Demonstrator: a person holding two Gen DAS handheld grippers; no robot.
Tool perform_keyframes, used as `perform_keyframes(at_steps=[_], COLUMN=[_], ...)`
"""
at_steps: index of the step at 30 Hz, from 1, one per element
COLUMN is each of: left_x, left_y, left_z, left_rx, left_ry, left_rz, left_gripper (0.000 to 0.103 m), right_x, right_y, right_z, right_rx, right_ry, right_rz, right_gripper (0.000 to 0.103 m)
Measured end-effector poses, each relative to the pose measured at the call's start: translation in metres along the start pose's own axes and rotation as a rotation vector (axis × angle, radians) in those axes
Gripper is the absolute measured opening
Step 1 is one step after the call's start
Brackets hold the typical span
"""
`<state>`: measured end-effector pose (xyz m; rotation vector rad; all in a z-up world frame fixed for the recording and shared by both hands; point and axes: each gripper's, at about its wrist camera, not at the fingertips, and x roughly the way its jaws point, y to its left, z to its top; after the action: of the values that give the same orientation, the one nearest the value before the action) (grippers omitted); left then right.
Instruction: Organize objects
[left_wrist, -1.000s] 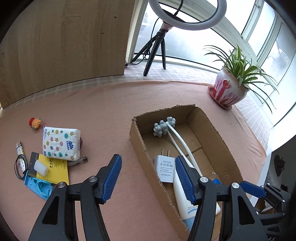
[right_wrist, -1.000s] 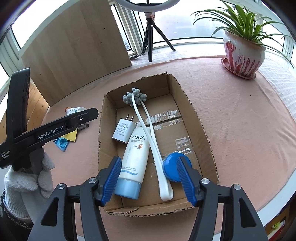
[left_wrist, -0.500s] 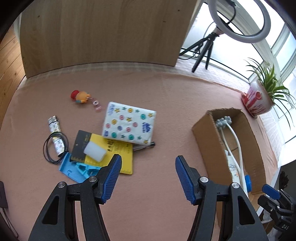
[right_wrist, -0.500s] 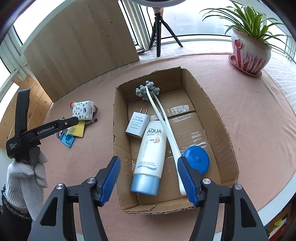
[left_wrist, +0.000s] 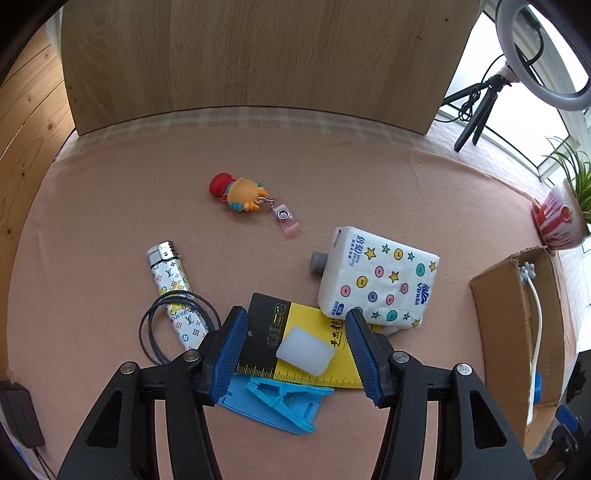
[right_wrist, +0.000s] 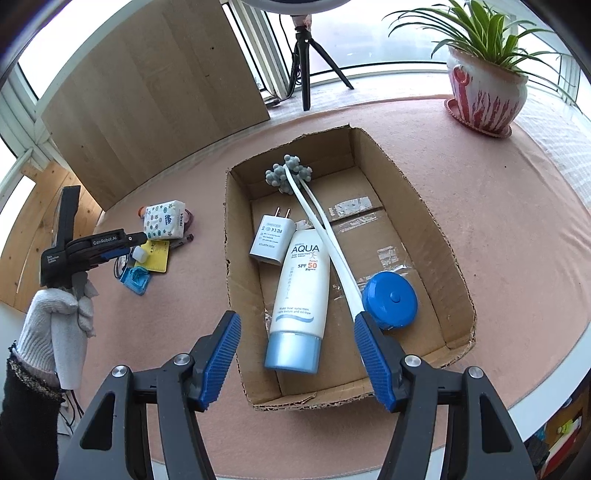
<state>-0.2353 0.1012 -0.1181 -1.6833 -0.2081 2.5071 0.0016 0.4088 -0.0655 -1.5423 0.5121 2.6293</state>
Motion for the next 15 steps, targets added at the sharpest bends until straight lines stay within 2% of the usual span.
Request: perform_keyframes(at_steps=[5,8,13,15], left_x=[0.015,0.023,0.026,0.023], left_y=[-0.001,0.006,0.007,0.004], left_z=[0.013,0.019,0.009,-0.001], left_rx=[-0.001,-0.038,-0.002,0.025], left_ry=[0.019,0.034,0.071,0.065], left_rz=[-0.003,-0.052,-0.083,-0.088], left_gripper=[0.058,0.058,0.044,0.041], right_x=[-0.002,-0.002,0.001,0.001], right_y=[-0.006,-0.008,-0.007,-0.006], right_z=[-0.001,-0.003,-0.002,-0.001], right_rx=[0.020,0.025,0.030,0.034], right_ry=[0.006,0.009,0.023,0.024], right_rz=[-0.006,-0.007,0.003,0.012], right_gripper=[0.060,0.060,0.060,0.060])
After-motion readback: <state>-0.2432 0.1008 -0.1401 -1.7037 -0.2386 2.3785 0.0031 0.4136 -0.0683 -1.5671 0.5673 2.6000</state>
